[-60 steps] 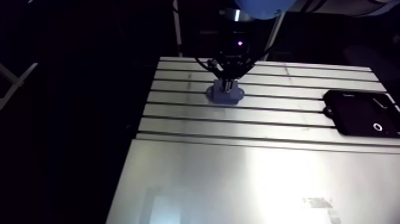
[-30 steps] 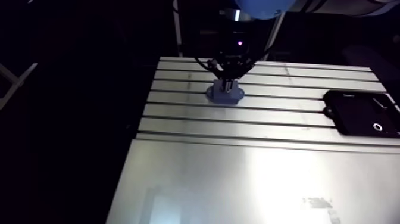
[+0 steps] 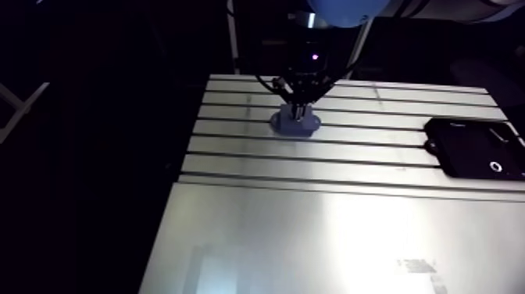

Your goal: Pick up the bearing and press it into the housing until flush.

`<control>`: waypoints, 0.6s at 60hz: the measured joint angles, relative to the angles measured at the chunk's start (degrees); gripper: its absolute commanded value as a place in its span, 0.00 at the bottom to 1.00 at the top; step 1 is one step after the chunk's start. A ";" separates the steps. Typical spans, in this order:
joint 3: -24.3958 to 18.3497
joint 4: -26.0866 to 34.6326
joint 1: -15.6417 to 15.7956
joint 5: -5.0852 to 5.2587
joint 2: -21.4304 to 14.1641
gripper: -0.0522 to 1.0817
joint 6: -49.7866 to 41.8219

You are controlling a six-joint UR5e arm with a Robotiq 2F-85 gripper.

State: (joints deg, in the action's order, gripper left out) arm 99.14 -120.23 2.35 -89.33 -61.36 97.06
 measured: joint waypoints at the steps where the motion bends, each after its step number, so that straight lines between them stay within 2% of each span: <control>1: -0.03 0.00 0.00 0.00 -0.05 1.00 0.00; 16: -0.61 0.51 0.07 0.02 -1.50 0.99 0.01; 20: -0.79 0.83 0.12 0.02 -1.94 0.95 0.01; 21: -0.84 0.95 0.14 0.02 -2.06 0.77 0.02; 22: -0.89 1.08 0.15 0.02 -2.17 0.77 0.01; 23: -0.97 1.25 0.16 0.02 -2.28 0.40 0.01; 24: -1.05 1.46 0.17 0.03 -2.39 0.40 0.01; 25: -1.13 1.66 0.18 0.03 -2.46 0.06 0.01; 36: -3.12 7.72 0.20 -0.29 -3.76 0.05 0.01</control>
State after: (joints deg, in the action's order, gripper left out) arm 96.02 -112.51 2.56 -89.62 -65.13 97.07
